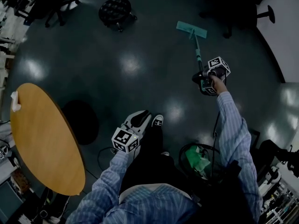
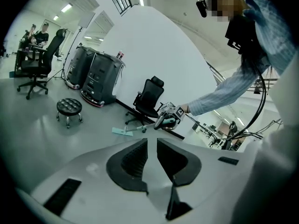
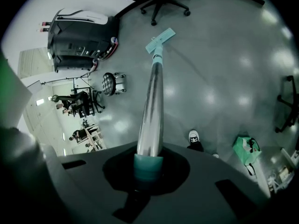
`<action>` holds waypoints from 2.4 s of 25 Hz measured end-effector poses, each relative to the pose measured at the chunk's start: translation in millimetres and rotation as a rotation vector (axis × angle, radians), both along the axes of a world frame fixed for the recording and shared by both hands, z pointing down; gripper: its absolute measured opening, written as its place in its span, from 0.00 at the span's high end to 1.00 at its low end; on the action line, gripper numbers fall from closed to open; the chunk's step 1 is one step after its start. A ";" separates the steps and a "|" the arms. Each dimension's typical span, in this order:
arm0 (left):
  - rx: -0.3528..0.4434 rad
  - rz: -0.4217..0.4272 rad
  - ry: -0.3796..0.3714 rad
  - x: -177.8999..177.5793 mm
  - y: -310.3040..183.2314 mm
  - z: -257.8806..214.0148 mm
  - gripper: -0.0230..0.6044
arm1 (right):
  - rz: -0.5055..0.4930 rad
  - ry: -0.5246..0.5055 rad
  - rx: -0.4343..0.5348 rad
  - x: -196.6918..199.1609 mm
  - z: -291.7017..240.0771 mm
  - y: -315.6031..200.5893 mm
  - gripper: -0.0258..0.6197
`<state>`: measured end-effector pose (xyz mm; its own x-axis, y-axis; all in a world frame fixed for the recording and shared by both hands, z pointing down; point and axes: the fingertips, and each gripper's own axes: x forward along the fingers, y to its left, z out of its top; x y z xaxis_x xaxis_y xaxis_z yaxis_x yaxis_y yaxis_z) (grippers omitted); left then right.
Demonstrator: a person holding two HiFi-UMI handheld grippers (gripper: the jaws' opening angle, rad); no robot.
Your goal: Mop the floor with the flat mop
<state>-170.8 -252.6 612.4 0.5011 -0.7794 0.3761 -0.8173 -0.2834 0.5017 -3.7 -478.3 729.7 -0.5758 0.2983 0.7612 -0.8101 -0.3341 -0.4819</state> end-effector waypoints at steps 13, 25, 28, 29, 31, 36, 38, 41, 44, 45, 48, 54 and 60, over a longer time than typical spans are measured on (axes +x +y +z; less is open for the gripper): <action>0.054 0.022 0.027 61.5 85.8 -34.7 0.86 | -0.074 -0.010 -0.027 81.6 -8.8 214.6 0.95; 0.118 0.087 0.030 104.9 204.9 -57.5 0.86 | -0.038 -0.068 -0.060 130.5 -26.7 459.4 0.95; 0.137 0.090 0.031 113.0 240.2 -67.3 0.86 | -0.067 -0.060 -0.079 142.0 -30.4 527.9 0.95; 0.143 0.094 0.033 117.4 252.8 -70.7 0.86 | -0.071 -0.062 -0.084 146.8 -32.7 549.6 0.95; 0.150 0.103 0.036 127.3 280.7 -76.2 0.86 | -0.083 -0.067 -0.096 158.5 -37.8 592.7 0.95; 0.144 0.131 0.017 147.7 349.0 -78.6 0.86 | -0.117 -0.063 -0.114 199.4 -50.3 682.1 0.95; 0.146 0.119 0.020 152.0 367.3 -80.2 0.86 | -0.123 -0.068 -0.119 216.9 -57.4 708.7 0.95; 0.155 0.104 0.021 156.2 387.2 -80.7 0.86 | -0.139 -0.066 -0.129 238.2 -66.5 744.0 0.95; 0.171 0.111 0.017 162.8 404.1 -81.6 0.86 | -0.155 -0.063 -0.139 253.6 -72.0 774.4 0.95; 0.176 0.114 0.018 165.9 409.3 -82.2 0.86 | -0.156 -0.065 -0.142 258.2 -73.8 783.1 0.95; 0.180 0.124 0.024 175.5 423.5 -83.5 0.86 | -0.156 -0.068 -0.152 269.7 -80.5 805.9 0.95; 0.190 0.133 0.026 191.5 441.4 -85.3 0.86 | -0.186 -0.063 -0.173 288.4 -90.9 843.4 0.95; 0.195 0.128 0.017 198.5 442.1 -90.1 0.86 | -0.181 -0.070 -0.180 299.3 -95.0 854.4 0.95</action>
<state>27.7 189.5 522.2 0.6052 -0.7665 0.2152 -0.7606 -0.4768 0.4406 295.5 376.1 634.7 -0.5499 0.5287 0.6466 -0.8313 -0.2720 -0.4847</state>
